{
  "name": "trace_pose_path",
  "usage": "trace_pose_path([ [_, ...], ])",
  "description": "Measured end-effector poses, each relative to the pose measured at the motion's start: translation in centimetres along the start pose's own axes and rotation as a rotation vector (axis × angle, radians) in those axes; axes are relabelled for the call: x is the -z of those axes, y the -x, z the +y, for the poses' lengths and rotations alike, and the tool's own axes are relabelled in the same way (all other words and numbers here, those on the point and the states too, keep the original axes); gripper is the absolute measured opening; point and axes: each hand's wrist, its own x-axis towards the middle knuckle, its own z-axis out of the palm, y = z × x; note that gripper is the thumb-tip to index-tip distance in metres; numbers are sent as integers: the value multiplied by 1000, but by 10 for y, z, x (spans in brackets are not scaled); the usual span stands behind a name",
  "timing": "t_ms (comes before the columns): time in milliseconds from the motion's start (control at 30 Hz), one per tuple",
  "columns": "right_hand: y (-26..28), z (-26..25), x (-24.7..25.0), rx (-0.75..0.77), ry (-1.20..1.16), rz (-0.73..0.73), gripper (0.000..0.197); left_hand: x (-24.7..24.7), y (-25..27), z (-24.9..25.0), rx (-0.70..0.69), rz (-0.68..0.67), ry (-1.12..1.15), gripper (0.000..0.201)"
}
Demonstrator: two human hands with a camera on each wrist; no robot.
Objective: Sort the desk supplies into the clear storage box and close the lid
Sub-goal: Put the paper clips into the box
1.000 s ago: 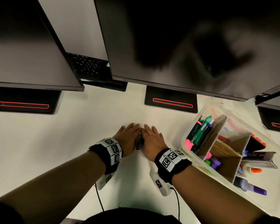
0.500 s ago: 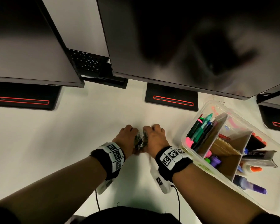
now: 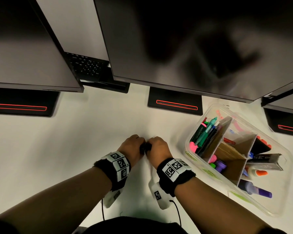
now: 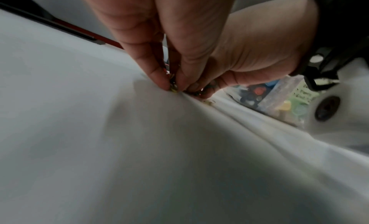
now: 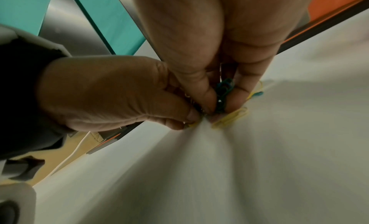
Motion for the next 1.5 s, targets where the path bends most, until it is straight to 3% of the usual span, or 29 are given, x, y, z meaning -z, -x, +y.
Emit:
trace_pose_path([
  [533,26,-34,90,71,-101,225,16,89,20,56,-149,155,60,20],
  [733,42,-21,109,41,-125,249,15,89,19,82,-196,130,-5,17],
  [1000,60,19,169,-27,-231,431,7,101,-3,159,-384,156,-44,17],
  [1267,83,106,223,-249,-195,451,12,49,-43,251,-472,19,28,23],
  [1500,71,147,211,-405,-310,343,26,15,-66,264,-394,-171,-32,35],
])
